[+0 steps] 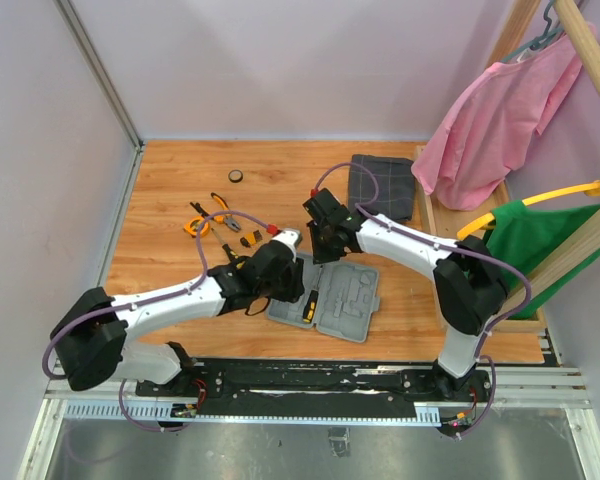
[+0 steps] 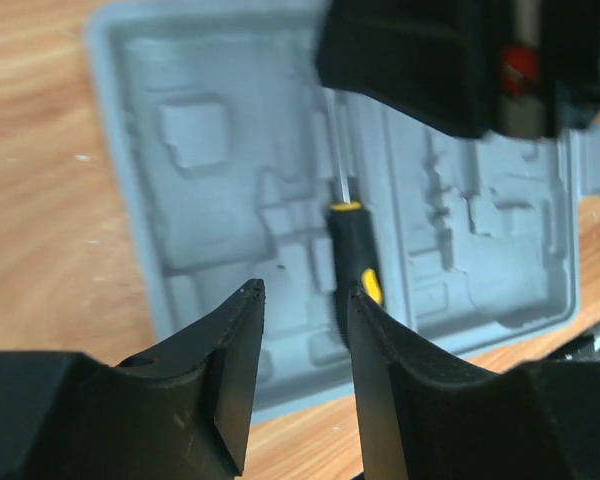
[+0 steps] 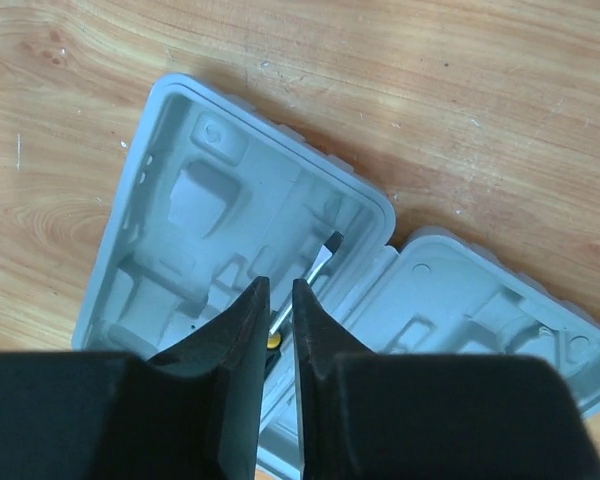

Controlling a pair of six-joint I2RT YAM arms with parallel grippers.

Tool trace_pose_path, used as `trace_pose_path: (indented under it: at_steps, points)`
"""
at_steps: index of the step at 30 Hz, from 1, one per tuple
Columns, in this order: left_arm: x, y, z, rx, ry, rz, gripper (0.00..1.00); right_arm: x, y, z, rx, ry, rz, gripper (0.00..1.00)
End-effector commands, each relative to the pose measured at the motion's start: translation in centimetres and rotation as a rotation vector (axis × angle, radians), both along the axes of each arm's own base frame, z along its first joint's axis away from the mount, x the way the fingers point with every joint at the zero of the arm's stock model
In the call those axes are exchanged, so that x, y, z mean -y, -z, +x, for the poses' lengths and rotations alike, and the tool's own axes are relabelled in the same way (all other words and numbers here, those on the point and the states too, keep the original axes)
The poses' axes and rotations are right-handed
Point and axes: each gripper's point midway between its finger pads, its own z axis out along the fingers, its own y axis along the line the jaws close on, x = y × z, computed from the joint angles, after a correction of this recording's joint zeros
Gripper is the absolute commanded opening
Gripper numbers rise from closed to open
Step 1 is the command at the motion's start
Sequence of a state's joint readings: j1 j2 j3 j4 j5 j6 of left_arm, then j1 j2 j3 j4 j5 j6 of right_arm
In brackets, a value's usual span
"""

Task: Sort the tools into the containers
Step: Adjust the screwdriver in the storage box.

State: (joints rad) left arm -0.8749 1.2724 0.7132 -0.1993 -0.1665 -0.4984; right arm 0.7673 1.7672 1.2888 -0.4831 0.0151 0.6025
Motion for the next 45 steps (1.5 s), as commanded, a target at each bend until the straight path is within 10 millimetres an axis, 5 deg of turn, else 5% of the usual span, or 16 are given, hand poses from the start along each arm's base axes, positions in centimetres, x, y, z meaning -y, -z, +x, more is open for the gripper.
trace_pose_path:
  at_steps: [1,23,45]
  points:
    - [3.0,0.8,-1.6,-0.034,0.047,-0.055,0.43,0.7,0.7,-0.4,-0.083,0.056,-0.041,0.15]
    - [5.0,3.6,-2.0,-0.063,0.086,-0.039,0.36,1.2,2.9,0.5,-0.114,0.105,-0.126,0.09]
    - [5.9,3.0,-1.2,-0.065,0.096,-0.001,0.36,2.1,5.2,-0.2,-0.178,0.098,-0.166,0.05]
